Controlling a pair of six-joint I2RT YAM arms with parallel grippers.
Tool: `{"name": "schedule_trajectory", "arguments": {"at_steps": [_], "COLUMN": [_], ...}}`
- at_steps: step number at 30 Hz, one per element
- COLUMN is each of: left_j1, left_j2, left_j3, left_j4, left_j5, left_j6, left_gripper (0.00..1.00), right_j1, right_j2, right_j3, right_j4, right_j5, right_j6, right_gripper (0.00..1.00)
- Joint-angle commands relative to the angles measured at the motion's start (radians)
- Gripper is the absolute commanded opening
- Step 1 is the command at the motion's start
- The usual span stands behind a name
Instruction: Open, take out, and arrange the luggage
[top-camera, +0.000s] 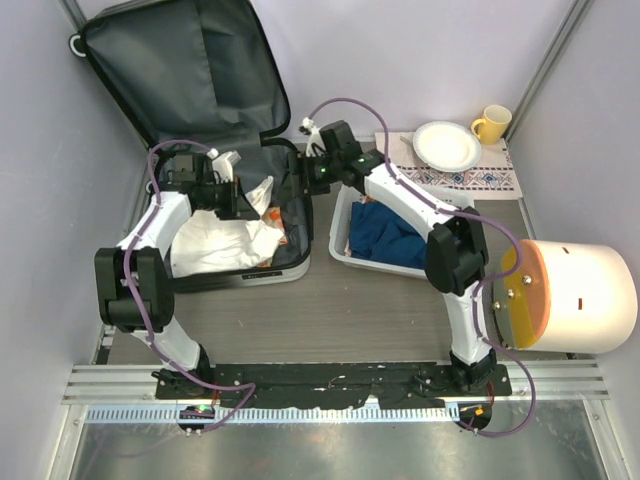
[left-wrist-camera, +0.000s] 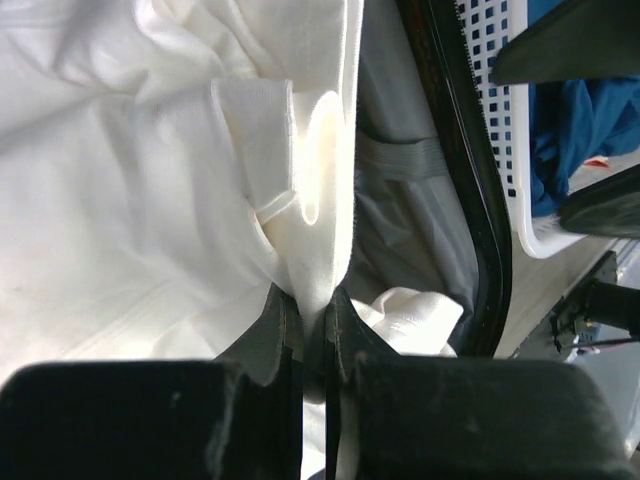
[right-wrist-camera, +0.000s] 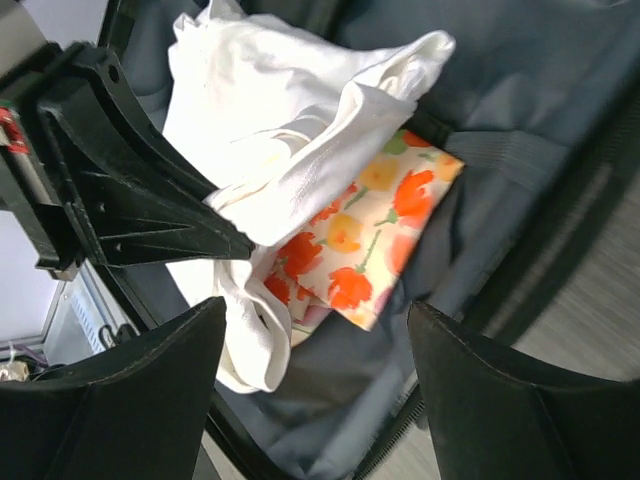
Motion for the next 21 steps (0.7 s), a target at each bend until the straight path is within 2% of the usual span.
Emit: {"name": "schedule_trajectory", "arguments": {"at_steps": [1, 12, 18, 21], "left_j1": [0.024, 0.021, 0.004, -0.005], "left_j2": [-0.049, -0.122, -0.124, -0.126], "left_j3": [0.02, -0.08, -0.089, -0.089], "left_j4": [-0.048, 0.035, 0.058, 0.058], "left_j5": [0.148, 0.144, 0.133, 0.121], "left_j6": [0.077, 0.062, 0.056, 0.056], "left_gripper": [0.0, 0.03, 0.05, 0.09], "right_j1": [0.055, 0.101, 0.116, 0.125], "right_j2": [0.048, 0.18, 0.223, 0.232], "right_j3": [0.082, 0.179, 0.198, 0.202], "right_j4": [0.082, 0.146, 0.172, 0.181], "right_j5": [0.002, 0.143, 0.111, 0.099], "right_j6": [0.08, 0.247, 0.276, 0.277], "right_gripper": [0.8, 0.8, 0.8, 0.77]}}
